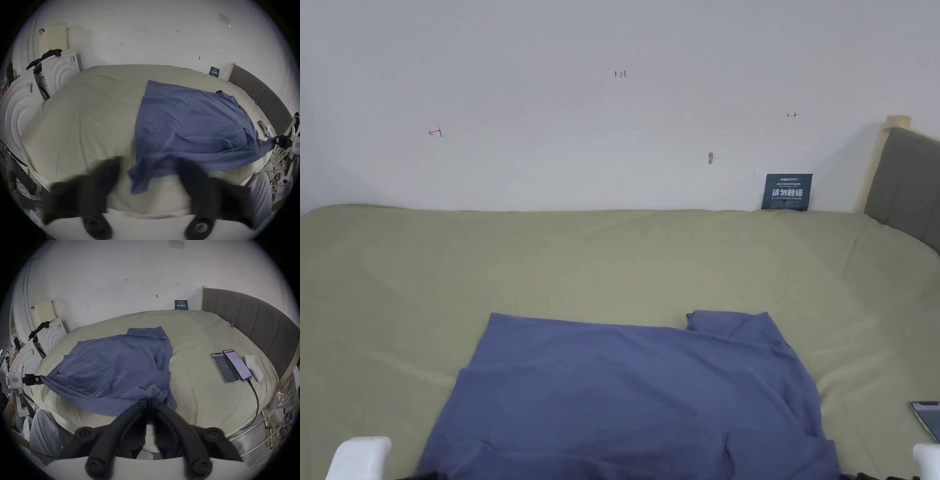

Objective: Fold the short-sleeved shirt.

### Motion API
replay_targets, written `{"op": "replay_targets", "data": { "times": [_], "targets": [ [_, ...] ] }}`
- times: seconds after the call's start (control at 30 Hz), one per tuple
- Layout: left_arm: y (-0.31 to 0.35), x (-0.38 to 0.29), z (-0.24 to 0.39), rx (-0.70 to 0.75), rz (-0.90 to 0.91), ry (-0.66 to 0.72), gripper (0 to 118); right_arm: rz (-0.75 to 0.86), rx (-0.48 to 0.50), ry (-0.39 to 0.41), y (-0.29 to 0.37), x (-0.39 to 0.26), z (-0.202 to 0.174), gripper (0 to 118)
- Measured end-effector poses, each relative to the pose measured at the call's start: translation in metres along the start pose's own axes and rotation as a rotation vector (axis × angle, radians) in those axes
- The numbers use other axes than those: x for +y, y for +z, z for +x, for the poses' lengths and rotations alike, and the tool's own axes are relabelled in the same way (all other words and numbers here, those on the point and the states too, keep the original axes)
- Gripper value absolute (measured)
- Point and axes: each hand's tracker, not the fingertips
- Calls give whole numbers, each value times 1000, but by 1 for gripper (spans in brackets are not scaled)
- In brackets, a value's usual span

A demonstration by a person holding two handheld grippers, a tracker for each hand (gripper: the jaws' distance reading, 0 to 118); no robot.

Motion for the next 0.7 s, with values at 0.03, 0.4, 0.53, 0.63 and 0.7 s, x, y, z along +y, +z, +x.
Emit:
{"op": "replay_targets", "data": {
  "times": [0.03, 0.4, 0.53, 0.63, 0.7],
  "targets": [
    [-1, -1, 0, -10, -14, 6, 115, 5, 15, -13, 2, 1, 0, 99],
    [34, -2, 9, 10, 101, 20, 49, 103, -10, -6, 20, 0, -16, 31],
    [34, -13, 1, -9, 79, 54, 0, 91, -8, 3, 21, -4, -17, 2],
    [31, -17, -6, 26, 49, 40, 0, 75, -13, 21, 20, -8, -21, 2],
    [29, -23, -12, 21, 21, 41, 0, 68, -13, 25, 20, -13, -17, 2]
  ]
}}
